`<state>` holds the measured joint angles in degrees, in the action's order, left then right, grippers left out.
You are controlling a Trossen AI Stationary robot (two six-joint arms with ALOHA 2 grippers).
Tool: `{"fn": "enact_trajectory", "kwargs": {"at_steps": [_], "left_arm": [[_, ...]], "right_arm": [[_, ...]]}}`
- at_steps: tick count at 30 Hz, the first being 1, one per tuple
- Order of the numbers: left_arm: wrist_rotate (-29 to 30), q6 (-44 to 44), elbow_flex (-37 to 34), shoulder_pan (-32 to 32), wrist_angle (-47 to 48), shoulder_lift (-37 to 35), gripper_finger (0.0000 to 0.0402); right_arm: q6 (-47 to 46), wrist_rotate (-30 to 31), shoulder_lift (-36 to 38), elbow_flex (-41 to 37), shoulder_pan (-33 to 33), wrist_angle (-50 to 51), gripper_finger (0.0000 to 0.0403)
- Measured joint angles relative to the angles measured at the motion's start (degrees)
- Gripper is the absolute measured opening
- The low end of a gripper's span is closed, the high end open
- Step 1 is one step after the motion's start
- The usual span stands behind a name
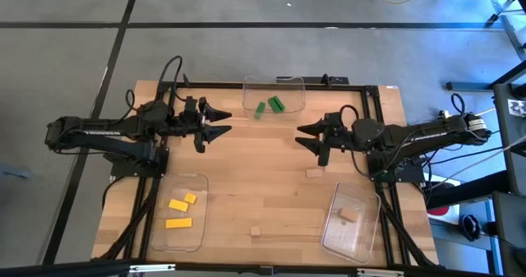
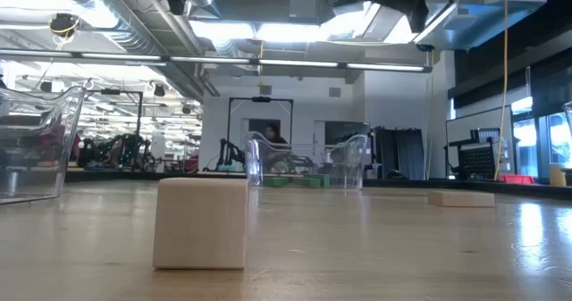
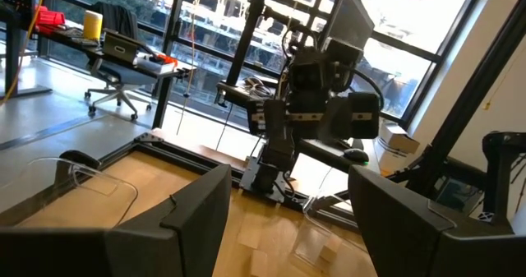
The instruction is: Sort & place blocks by color
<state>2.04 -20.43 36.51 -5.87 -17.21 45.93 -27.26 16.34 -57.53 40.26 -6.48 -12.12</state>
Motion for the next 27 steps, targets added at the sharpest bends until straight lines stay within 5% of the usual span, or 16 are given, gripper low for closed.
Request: {"fn": "enact_trajectory", "kwargs": {"at_steps": [6,10,18,27], "left_arm": [[0.4,-0.2,0.0,0.0,0.0,0.0,0.0237],[0.5,-0.3,0.0,0.0,0.0,0.0,0.0237],[0.5,-0.3,0.0,0.0,0.0,0.0,0.0237],[0.5,0.0,0.0,0.0,0.0,0.0,0.0237]], "right_arm": [[-10.8,-0.2,-3.5,12.8,0.0,36.3,0.0239],[-13.6,-2.7,-9.2,19.9,0.0,51.5,0.0239],[10.0,-16.4,-22.2,20.3,-0.1,56.9,0.0239],[33.0,-17.6,-34.2,20.3,0.0,62.4,0.0239]]}}
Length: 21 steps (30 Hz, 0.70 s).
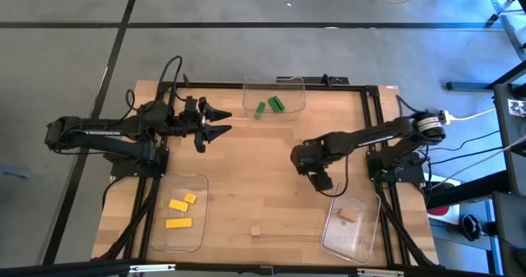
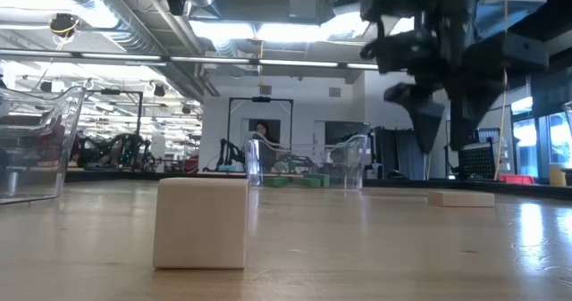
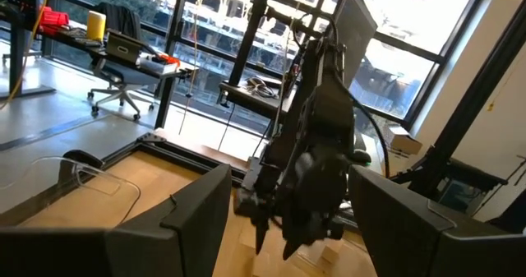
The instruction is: Sort & place blocks by color
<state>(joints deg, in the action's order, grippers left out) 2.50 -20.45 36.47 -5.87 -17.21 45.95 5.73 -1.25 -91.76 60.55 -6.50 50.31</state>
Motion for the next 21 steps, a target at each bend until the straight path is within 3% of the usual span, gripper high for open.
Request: {"fn": "enact_trajectory", "kwargs": {"at_steps": [6,16,19,21], "left_arm": [[1.1,0.0,0.0,0.0,0.0,0.0,0.0237],[1.4,0.0,0.0,0.0,-0.1,0.0,0.0237],[1.4,0.1,0.0,0.0,-0.1,0.0,0.0237],[1.6,0.3,0.0,0.0,0.0,0.0,0.0237]], "right_arm": [[3.3,-0.4,-3.8,-2.9,0.0,-2.5,0.0239],[-5.2,1.7,-3.1,-12.8,-0.1,-13.6,0.0236],[-5.6,2.2,-3.1,-13.5,-0.2,-13.9,0.0208],[-6.8,2.5,-3.1,-13.6,-0.2,-14.0,0.0165]]}}
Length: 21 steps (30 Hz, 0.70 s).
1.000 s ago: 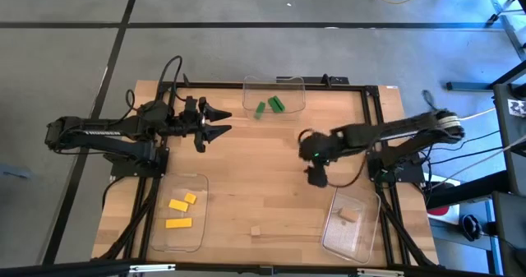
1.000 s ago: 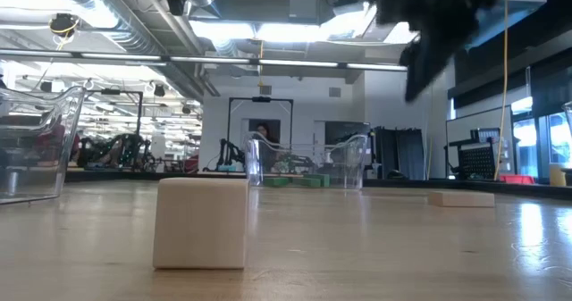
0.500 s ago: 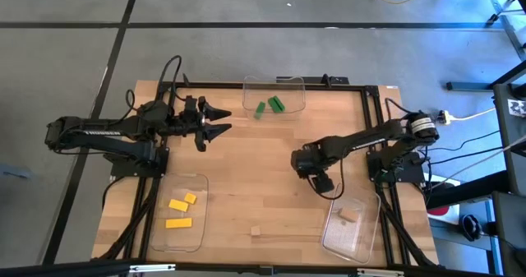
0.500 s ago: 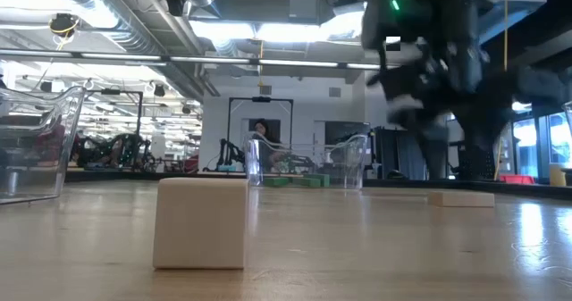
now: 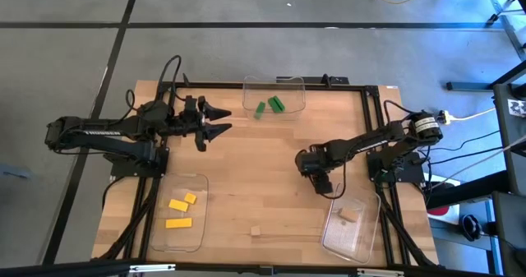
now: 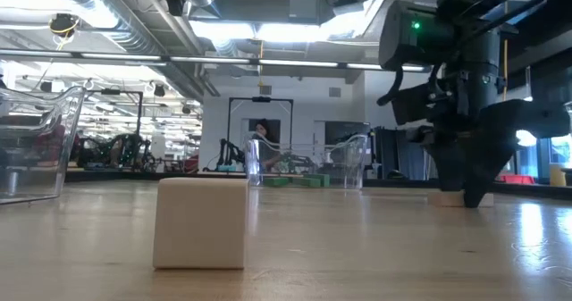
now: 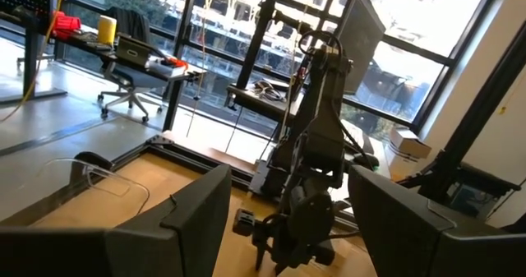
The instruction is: Sort & place blocks by color
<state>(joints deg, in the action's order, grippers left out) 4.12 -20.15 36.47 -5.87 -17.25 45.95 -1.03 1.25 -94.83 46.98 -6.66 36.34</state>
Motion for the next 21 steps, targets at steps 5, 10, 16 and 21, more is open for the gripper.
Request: {"fn": "enact_trajectory", "kwargs": {"at_steps": [5,10,16,21], "left_arm": [[0.9,1.3,0.0,0.0,0.0,0.0,0.0237],[0.7,1.3,0.0,0.0,-0.1,0.0,0.0237],[-0.7,1.4,0.0,0.0,1.1,0.4,0.0237],[-2.1,4.1,0.0,0.0,2.4,3.0,0.0237]], "right_arm": [[-6.7,0.4,1.5,1.7,0.2,2.9,0.0129],[-18.1,0.7,15.4,-1.0,0.3,1.0,0.0129],[-35.1,1.7,32.9,-14.8,0.1,-28.5,0.0129],[-35.5,12.4,34.8,-19.2,0.3,-53.0,0.0129]]}}
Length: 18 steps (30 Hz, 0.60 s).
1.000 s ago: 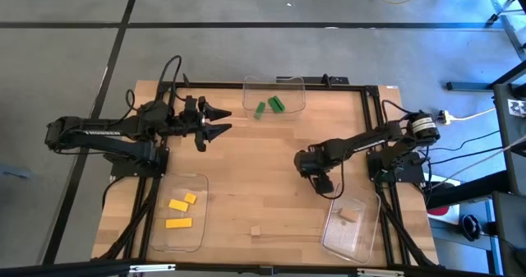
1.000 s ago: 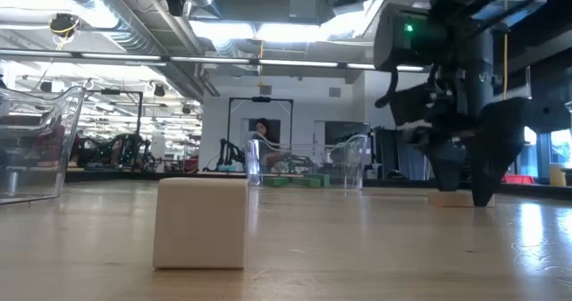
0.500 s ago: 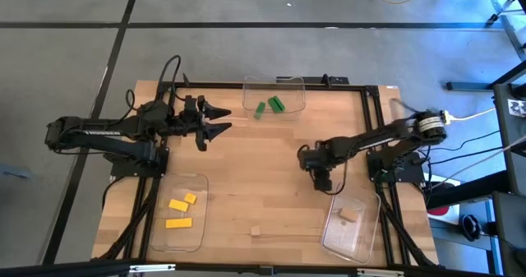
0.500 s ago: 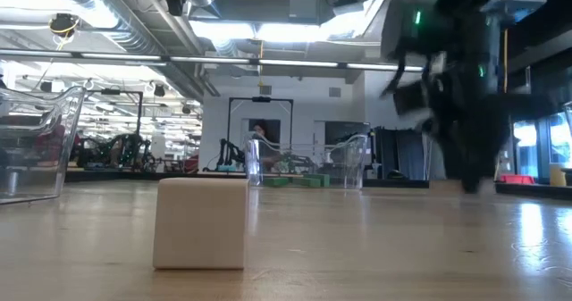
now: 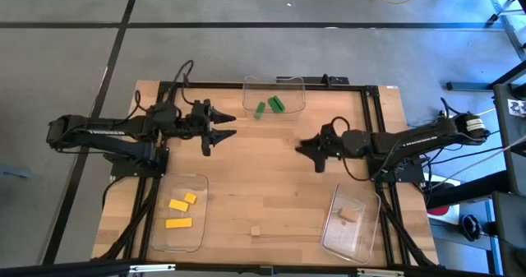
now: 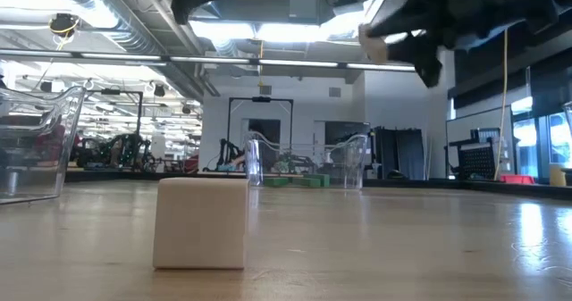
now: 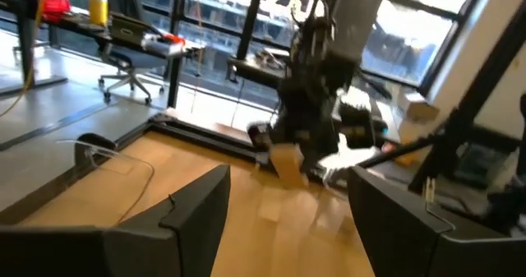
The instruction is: Sort & place blocks by color
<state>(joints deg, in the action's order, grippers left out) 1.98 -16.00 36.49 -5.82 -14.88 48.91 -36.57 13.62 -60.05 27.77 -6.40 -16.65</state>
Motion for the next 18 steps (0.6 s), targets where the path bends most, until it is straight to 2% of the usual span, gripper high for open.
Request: {"fn": "enact_trajectory", "kwargs": {"at_steps": [2,4,10,15,18], "left_arm": [[-1.0,1.4,0.0,0.1,-0.3,1.2,0.0238],[-1.2,2.8,0.0,0.3,-0.5,2.9,0.0238],[-1.3,3.5,0.0,0.5,-4.6,8.3,0.0238],[-1.3,2.7,0.0,0.5,-7.2,9.7,0.0238],[-1.5,2.6,0.0,0.5,-7.9,9.5,0.0238]], "right_arm": [[3.4,3.0,-1.5,0.8,0.4,-3.9,0.0129],[6.7,3.1,-3.0,2.3,1.2,-6.5,0.0129],[11.4,-2.2,-7.1,6.6,2.9,-7.5,0.0129],[11.1,-3.6,-6.9,6.8,3.2,-7.2,0.0129],[9.8,-7.8,-5.3,7.8,3.2,-5.4,0.0129]]}}
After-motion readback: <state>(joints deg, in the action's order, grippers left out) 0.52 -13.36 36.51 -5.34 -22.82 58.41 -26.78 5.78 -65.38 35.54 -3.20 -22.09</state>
